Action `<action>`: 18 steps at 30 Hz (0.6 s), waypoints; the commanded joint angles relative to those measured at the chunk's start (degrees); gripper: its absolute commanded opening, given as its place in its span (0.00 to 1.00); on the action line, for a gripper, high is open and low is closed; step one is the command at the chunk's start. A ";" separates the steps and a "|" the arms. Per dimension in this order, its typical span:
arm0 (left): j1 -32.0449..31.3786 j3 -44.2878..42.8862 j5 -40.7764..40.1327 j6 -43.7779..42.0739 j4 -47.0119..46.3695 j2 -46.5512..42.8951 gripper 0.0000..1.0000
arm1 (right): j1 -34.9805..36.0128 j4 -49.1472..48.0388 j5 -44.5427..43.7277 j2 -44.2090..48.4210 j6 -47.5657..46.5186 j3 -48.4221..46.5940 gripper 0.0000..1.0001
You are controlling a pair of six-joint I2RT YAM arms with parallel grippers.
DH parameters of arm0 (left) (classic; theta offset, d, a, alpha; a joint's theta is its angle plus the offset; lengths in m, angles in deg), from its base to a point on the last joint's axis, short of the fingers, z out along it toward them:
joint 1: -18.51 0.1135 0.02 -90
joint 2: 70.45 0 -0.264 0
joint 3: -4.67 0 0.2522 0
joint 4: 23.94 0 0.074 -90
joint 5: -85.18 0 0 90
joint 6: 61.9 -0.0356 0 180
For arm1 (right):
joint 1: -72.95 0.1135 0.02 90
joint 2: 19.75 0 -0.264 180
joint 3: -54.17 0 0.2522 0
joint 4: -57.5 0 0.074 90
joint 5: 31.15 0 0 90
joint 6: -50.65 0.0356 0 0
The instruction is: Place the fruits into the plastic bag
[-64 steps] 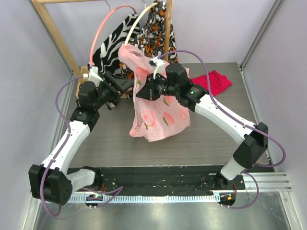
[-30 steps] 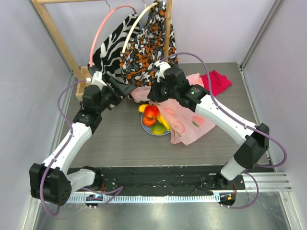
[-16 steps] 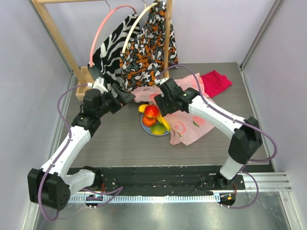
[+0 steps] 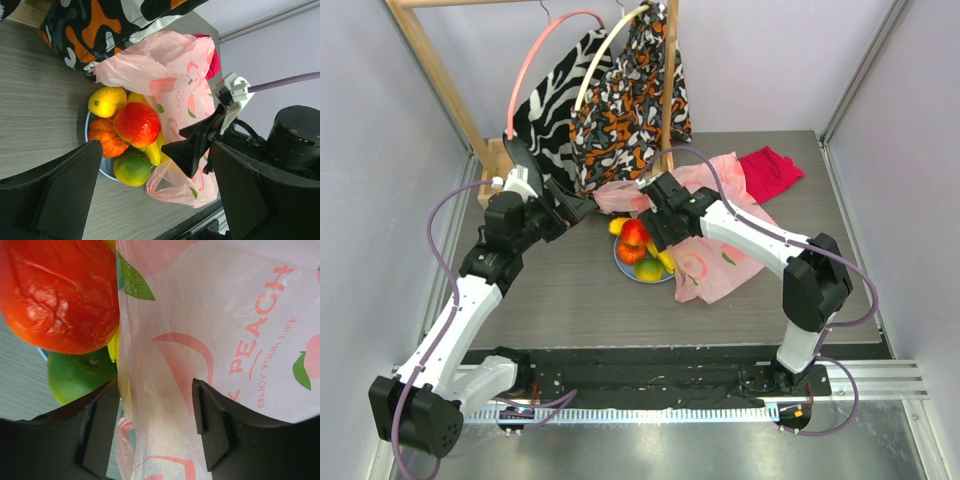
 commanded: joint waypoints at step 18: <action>-0.16 -5.13 1.15 -3.59 0.08 1.72 0.96 | -5.04 4.45 -10.23 6.04 2.61 -7.96 0.01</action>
